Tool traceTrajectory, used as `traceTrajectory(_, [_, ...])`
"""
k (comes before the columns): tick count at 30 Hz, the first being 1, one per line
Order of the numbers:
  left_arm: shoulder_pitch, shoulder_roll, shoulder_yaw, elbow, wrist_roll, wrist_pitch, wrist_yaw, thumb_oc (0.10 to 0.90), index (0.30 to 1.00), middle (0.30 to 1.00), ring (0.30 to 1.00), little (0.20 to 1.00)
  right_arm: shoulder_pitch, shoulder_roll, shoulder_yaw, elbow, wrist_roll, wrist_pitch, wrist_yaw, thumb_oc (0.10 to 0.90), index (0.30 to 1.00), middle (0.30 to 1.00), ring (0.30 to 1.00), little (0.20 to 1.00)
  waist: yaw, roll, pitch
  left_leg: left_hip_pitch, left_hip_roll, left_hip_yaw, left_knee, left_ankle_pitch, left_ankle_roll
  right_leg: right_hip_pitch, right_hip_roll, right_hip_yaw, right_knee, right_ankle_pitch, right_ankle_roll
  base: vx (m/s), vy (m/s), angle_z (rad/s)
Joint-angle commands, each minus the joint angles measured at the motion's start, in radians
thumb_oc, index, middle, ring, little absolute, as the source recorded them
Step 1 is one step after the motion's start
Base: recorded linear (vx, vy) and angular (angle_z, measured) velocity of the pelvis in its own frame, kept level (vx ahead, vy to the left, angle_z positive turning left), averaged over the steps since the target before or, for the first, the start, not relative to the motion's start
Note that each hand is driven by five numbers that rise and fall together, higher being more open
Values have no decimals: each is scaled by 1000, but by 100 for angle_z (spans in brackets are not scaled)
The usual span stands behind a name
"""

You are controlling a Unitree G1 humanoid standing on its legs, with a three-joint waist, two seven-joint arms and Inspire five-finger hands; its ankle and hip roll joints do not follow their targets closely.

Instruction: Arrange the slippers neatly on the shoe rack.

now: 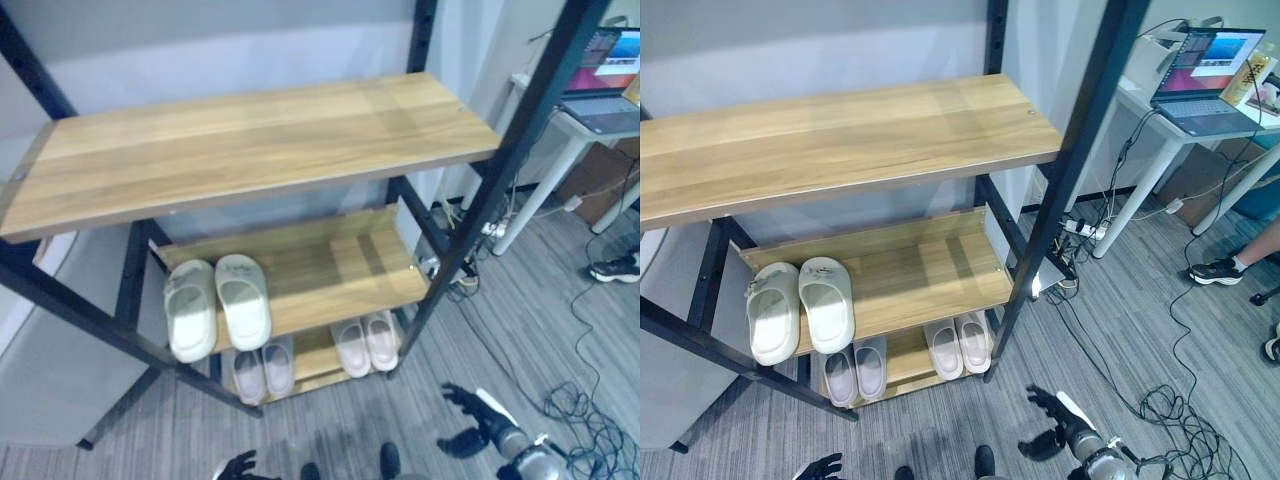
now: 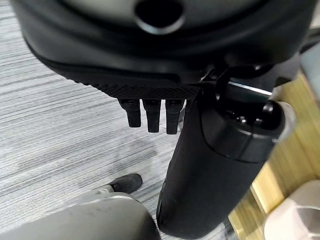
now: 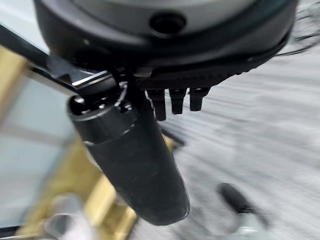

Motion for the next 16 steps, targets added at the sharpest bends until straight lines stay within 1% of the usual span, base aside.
traceTrajectory(1, [-27, -20, -28, 23, 27, -33, -15, 800, 900, 900, 900, 900, -111, -10, 9, 57, -52, -45, -82, 800, 900, 900, 900, 900, 13, 14, -11, -17, 44, 23, -8, -22, -64, 0, 3, -11, 94, -120, 26, -6, -44, -2])
traceTrajectory(2, [-27, -20, -27, 23, 27, -33, -15, 800, 900, 900, 900, 900, -113, -9, 10, 61, -53, -47, -84, 800, 900, 900, 900, 900, 12, 13, -10, -17, 44, 24, -8, -23, -64, 1, 4, -11, 94, -120, 26, -1, -77, -4])
traceTrajectory(3, [-29, -18, -35, 33, 34, -31, -15, 800, 900, 900, 900, 900, -137, 15, 14, 142, -61, -33, -100, 800, 900, 900, 900, 900, 15, 18, -14, -13, 46, 23, -8, -21, -66, 9, 8, -9, 86, -122, 23, 5, -56, -3])
traceTrajectory(5, [-35, -12, -37, 41, 39, -28, -12, 800, 900, 900, 900, 900, -159, 39, 23, 227, -72, -23, -120, 800, 900, 900, 900, 900, 20, 21, -17, -9, 47, 19, -8, -19, -67, 19, 12, -7, 79, -125, 19, 4, -55, -2])
traceTrajectory(6, [-35, -12, -37, 41, 39, -28, -12, 800, 900, 900, 900, 900, -161, 40, 24, 230, -73, -24, -121, 800, 900, 900, 900, 900, 20, 21, -16, -8, 47, 19, -8, -19, -67, 20, 12, -7, 78, -125, 19, 2, -38, 0])
traceTrajectory(11, [-44, 1, -42, 68, 69, -16, 2, 800, 900, 900, 900, 900, -187, 76, 38, 357, -98, -3, -156, 800, 900, 900, 900, 900, 33, 24, -21, -2, 51, 7, -8, -14, -71, 42, 23, -14, 61, -130, 12, 4, -56, 1])
traceTrajectory(13, [-45, 1, -45, 73, 76, -15, 4, 800, 900, 900, 900, 900, -194, 85, 46, 381, -103, 0, -162, 800, 900, 900, 900, 900, 36, 22, -21, -1, 53, 4, -8, -14, -71, 45, 25, -15, 59, -131, 10, -4, -37, 6])
traceTrajectory(16, [-52, 6, -53, 84, 90, -13, 8, 800, 900, 900, 900, 900, -211, 114, 65, 464, -115, 14, -173, 800, 900, 900, 900, 900, 46, 16, -24, 1, 57, -5, -8, -12, -73, 56, 31, -23, 53, -135, 6, -2, -52, 3])
